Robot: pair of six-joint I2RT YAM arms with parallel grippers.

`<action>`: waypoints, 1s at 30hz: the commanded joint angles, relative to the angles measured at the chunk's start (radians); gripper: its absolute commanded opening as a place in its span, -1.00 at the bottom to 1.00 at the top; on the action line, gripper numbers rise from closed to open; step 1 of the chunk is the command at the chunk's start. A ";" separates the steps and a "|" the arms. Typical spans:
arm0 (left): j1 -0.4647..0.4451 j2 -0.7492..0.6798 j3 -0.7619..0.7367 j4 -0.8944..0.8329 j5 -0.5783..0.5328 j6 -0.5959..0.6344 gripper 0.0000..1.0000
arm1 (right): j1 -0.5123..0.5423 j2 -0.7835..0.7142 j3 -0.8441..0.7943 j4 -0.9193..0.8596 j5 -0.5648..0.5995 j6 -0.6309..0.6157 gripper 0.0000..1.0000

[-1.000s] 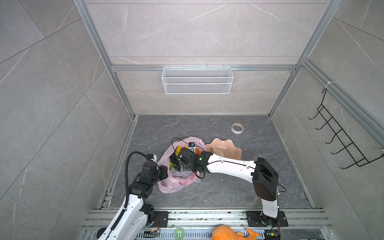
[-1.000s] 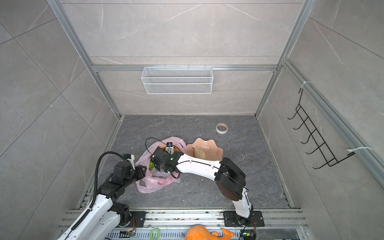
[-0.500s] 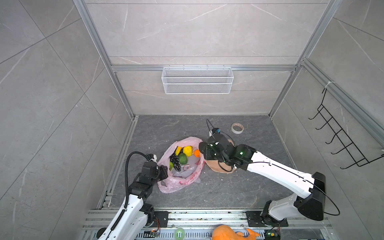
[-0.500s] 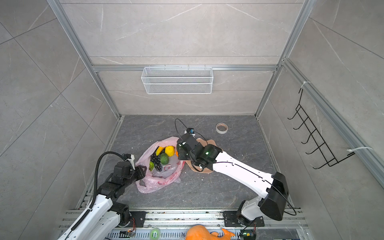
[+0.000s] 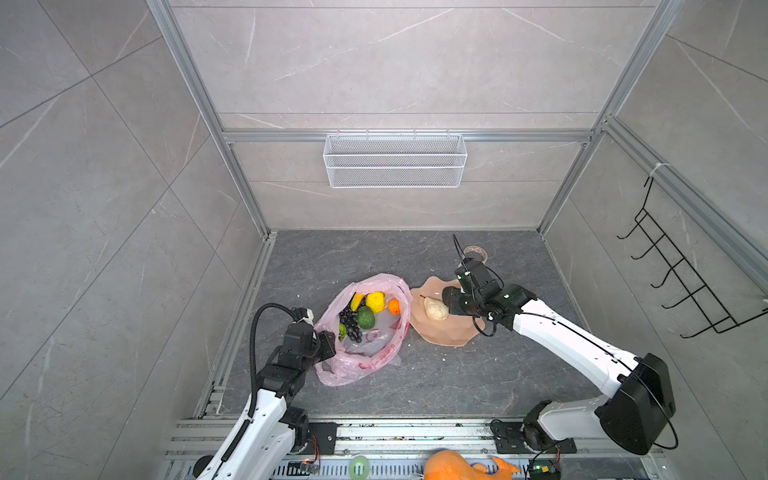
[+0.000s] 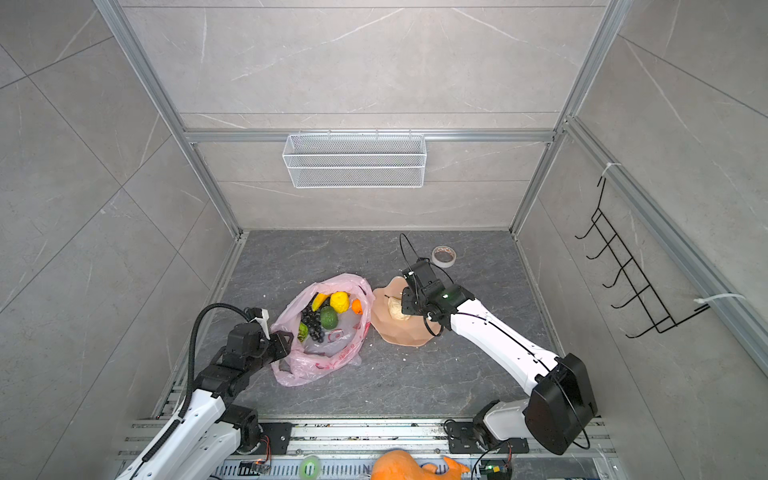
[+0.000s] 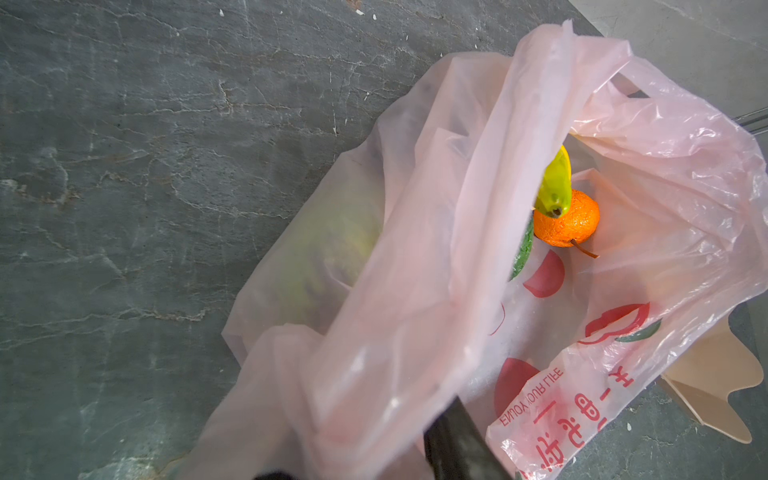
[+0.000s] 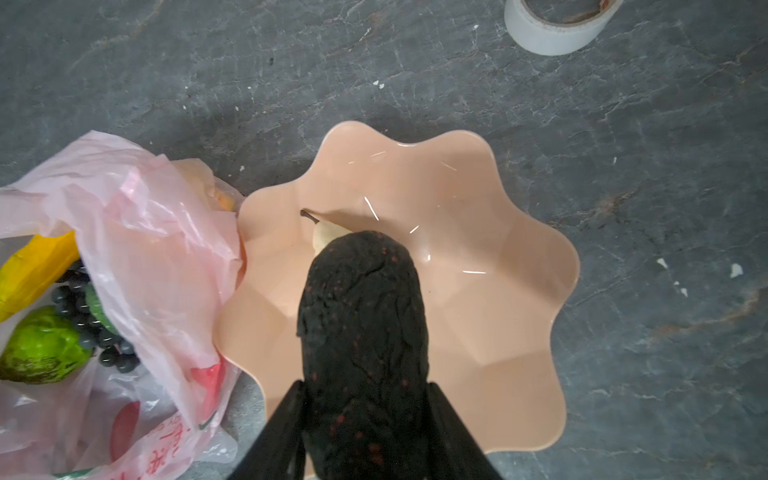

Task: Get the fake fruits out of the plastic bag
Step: 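Carry the dark avocado with the right gripper and release it into the pink bowl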

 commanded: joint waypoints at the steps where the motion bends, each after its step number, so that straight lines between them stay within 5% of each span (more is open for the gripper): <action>1: -0.002 -0.010 -0.003 0.019 0.010 0.014 -0.30 | -0.047 0.030 -0.034 0.059 -0.031 -0.078 -0.14; 30: -0.002 -0.013 -0.004 0.022 0.015 0.016 -0.29 | -0.084 0.155 -0.253 0.338 -0.075 -0.065 -0.09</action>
